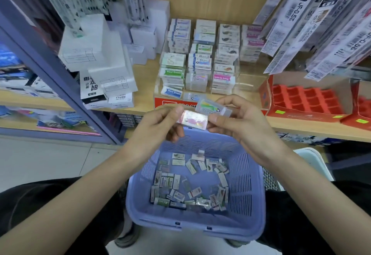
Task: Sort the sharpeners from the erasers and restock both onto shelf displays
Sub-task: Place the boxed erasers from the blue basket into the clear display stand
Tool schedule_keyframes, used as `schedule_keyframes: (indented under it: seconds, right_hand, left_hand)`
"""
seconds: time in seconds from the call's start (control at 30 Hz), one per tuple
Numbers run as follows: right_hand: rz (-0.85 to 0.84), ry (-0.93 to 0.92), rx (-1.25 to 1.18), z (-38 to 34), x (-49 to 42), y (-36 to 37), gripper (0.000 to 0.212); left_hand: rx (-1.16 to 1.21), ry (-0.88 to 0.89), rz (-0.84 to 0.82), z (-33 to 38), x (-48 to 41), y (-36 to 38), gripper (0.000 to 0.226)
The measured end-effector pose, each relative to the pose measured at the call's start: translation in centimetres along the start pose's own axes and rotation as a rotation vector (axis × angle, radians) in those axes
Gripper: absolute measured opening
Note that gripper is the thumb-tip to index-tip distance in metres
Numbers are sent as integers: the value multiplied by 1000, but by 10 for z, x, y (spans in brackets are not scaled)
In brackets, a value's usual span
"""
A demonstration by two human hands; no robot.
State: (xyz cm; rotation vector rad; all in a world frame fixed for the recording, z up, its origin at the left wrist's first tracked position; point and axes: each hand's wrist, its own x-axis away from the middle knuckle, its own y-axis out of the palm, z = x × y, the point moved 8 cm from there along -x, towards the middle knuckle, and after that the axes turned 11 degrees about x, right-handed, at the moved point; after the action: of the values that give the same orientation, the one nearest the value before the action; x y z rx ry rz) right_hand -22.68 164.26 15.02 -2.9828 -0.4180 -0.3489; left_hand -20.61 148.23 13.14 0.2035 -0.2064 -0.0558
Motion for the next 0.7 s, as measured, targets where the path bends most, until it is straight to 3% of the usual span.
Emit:
schedule_keyframes:
  seconds: [0.23,0.4,0.7]
  right_hand:
    - [59,85,-24,12,-11,-3,20]
    - [77,53,53,8,-19,-15,29]
    - [139,-35,207,-2,-27,-35,28]
  left_hand:
    - [120,-35,22,-5,-21,10,36]
    - [257,-102,101,-8,-39,4,13]
    - [57,-75,120,-8,-62,-3,15]
